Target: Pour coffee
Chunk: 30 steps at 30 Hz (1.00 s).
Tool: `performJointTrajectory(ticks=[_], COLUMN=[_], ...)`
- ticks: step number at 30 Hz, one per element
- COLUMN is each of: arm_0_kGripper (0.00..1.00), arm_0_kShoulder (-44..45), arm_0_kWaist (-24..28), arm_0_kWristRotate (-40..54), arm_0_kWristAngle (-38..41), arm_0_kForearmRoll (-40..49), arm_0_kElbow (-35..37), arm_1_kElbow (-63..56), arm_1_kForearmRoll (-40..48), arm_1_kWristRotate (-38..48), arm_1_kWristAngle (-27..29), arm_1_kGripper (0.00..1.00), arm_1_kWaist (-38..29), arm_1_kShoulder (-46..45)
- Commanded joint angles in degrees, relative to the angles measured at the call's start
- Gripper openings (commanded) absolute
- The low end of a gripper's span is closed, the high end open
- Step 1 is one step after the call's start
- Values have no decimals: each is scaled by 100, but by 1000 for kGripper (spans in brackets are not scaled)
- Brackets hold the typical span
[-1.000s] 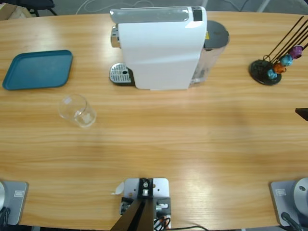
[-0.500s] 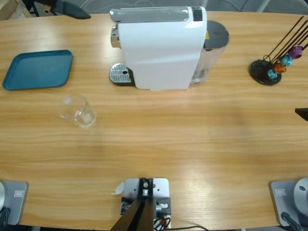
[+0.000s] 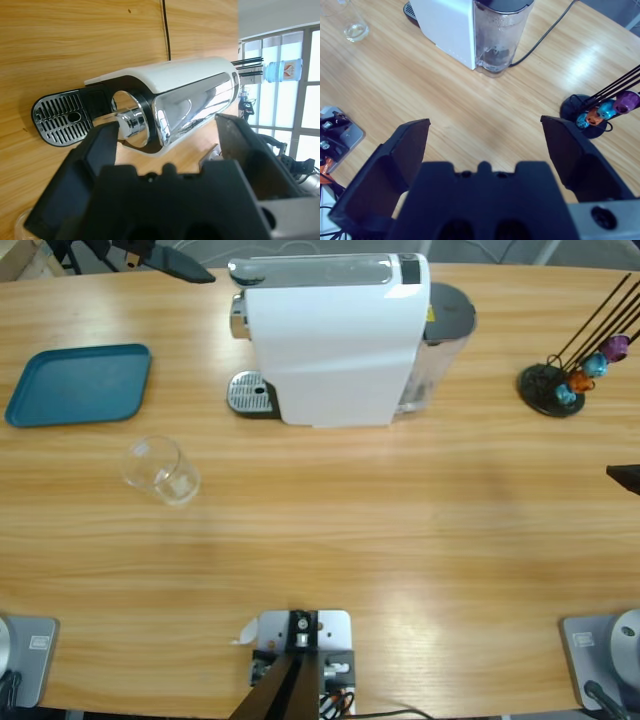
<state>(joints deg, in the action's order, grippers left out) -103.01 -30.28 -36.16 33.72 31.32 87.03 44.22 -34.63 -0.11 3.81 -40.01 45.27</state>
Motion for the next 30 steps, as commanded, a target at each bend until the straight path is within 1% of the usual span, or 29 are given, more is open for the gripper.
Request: performJointTrajectory(ticks=[1,2,4,5,12,13,14,27,30], arm_0_kGripper=[380,258,155,140,137,100,8,0,0], arm_0_kShoulder=[-271,-242,-237,-248,-341,-344,-344,-174,-114], arm_0_kWaist=[-48,-48,-48,-48,-152,-152,-152,-164,-191], arm_0_kWristRotate=[13,13,13,13,22,16,13,31,1], arm_0_kWristAngle=[47,39,61,74,114,135,144,174,353], arm_0_kForearmRoll=[6,6,6,6,6,6,6,-27,-212], arm_0_kElbow=[-222,-222,-213,-217,-255,-275,-285,-243,-122], arm_1_kElbow=[-80,-80,-75,-71,-80,-80,-80,-89,-89], arm_1_kForearmRoll=[-8,-8,-14,-17,-17,-17,-17,-14,-12], arm_1_kWristRotate=[64,64,64,64,64,64,64,64,64], arm_1_kWristAngle=[58,58,58,58,58,58,58,58,58], arm_1_kGripper=[1000,1000,1000,1000,1000,1000,1000,1000,1000], arm_1_kWaist=[64,64,64,64,64,64,64,64,64], arm_1_kShoulder=[192,196,210,210,184,192,192,129,122])
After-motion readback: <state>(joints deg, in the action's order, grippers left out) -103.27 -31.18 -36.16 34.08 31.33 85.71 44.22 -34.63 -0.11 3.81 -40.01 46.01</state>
